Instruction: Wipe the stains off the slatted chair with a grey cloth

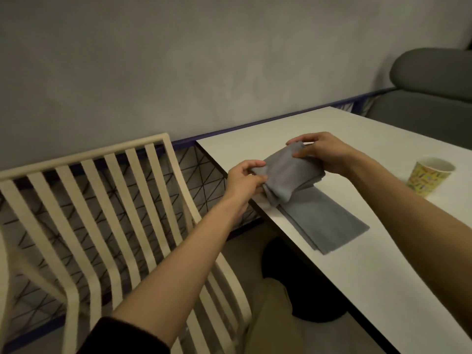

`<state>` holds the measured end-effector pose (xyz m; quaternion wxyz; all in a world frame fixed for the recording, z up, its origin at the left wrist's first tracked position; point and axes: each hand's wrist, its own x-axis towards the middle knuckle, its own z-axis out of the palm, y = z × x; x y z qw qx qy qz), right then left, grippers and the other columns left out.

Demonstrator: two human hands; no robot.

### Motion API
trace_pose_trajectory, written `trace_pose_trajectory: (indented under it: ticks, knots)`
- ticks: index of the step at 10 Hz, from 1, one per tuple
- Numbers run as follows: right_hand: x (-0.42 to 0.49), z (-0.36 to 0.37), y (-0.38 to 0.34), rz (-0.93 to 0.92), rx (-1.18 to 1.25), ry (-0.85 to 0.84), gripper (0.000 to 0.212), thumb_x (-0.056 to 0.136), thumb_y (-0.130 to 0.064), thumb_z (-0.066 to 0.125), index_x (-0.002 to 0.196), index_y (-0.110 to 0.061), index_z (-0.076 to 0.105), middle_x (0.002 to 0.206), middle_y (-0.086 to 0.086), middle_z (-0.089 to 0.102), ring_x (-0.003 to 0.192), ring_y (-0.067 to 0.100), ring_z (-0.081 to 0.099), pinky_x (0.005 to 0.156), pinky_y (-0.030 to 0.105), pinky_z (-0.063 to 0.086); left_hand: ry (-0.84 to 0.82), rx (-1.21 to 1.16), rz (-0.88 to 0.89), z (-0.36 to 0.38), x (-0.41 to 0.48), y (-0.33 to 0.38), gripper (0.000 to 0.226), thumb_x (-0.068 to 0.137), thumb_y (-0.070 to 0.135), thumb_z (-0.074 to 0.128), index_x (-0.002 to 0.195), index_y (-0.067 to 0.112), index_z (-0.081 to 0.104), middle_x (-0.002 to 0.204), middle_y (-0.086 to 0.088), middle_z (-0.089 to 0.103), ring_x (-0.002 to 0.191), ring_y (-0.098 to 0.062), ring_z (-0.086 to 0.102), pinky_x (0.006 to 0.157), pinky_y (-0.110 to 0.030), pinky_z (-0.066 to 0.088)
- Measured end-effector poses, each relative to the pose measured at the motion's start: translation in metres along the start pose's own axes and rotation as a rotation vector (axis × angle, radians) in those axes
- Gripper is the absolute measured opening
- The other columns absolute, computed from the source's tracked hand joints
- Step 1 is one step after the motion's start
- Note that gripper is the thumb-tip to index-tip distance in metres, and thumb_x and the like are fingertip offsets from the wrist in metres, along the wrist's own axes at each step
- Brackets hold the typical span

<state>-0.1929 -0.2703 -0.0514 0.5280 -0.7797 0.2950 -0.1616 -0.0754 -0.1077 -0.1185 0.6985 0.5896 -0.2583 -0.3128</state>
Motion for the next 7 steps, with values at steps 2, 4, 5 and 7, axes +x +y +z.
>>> trace_pose_trajectory:
  ticks: [2,4,5,7]
  knots:
    - [0.045,-0.020,0.052,0.067,-0.310,0.001,0.045,0.085,-0.012,0.072,0.128,-0.015,0.060,0.128,0.014,0.058,0.107,0.025,0.058,0.082,0.028,0.050,0.024,0.737,0.227,0.029,0.032,-0.042,0.033,0.086,0.013,0.066,0.119,0.020,0.065,0.146,-0.003,0.042,0.132,-0.019,0.040,0.110,-0.032,0.036]
    - [0.047,0.009,0.087,-0.208,-0.811,-0.097,0.055,0.099,-0.038,0.049,0.148,-0.016,0.037,0.152,0.014,0.035,0.139,0.029,0.032,0.113,0.033,0.023,-0.169,1.173,0.369,0.017,0.038,-0.078,0.041,0.099,0.043,0.040,0.135,0.029,0.053,0.151,0.001,0.039,0.139,-0.021,0.033,0.114,-0.051,0.027]
    - [0.049,0.019,0.110,-0.200,-0.991,-0.258,0.058,0.103,-0.045,0.026,0.152,-0.014,0.025,0.159,0.014,0.020,0.148,0.028,0.010,0.119,0.035,0.010,-0.214,1.218,0.353,0.018,0.049,-0.083,0.044,0.098,0.046,0.037,0.137,0.032,0.049,0.150,0.002,0.041,0.138,-0.020,0.033,0.113,-0.052,0.026]
    - [0.048,0.032,0.099,-0.343,-1.075,-0.109,0.054,0.102,-0.048,0.026,0.149,-0.022,0.031,0.158,0.010,0.024,0.145,0.028,0.020,0.118,0.045,0.018,-0.097,1.143,0.410,-0.004,0.041,-0.063,0.043,0.095,0.029,0.050,0.138,0.022,0.049,0.145,0.000,0.047,0.134,-0.017,0.039,0.112,-0.036,0.030]
